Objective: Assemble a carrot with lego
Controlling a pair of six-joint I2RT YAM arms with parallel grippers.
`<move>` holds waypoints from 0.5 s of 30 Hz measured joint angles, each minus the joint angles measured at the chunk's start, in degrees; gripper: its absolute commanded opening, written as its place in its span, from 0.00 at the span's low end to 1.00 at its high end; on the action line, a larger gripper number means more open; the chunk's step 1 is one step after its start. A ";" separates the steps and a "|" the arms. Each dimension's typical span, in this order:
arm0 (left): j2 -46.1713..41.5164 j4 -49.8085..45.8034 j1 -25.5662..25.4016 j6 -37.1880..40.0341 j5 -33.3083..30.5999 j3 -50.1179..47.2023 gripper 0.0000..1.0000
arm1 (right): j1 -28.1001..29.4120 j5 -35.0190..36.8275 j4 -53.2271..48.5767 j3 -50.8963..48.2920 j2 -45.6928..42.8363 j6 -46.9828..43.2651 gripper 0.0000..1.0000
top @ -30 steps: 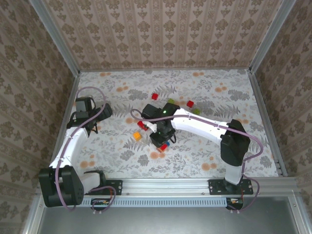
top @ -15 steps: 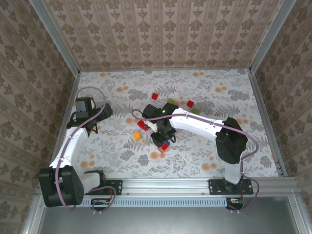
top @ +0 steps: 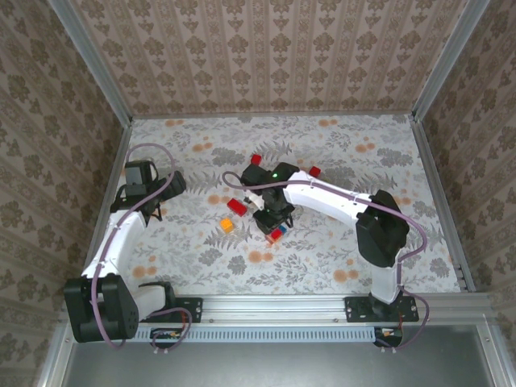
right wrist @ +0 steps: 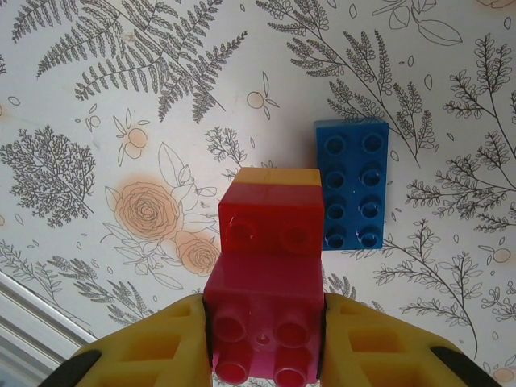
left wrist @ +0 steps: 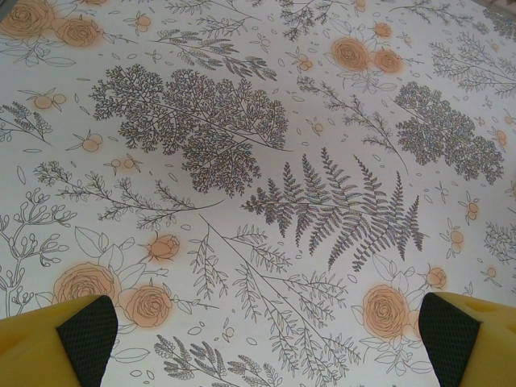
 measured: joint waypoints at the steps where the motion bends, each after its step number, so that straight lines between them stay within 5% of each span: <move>1: 0.00 0.02 0.00 -0.02 0.00 0.00 1.00 | -0.04 -0.09 0.02 0.00 0.00 -0.11 0.30; 15: 0.42 0.02 0.00 -0.02 0.02 0.39 1.00 | 5.42 -1.99 0.11 -0.20 -1.01 -0.50 0.31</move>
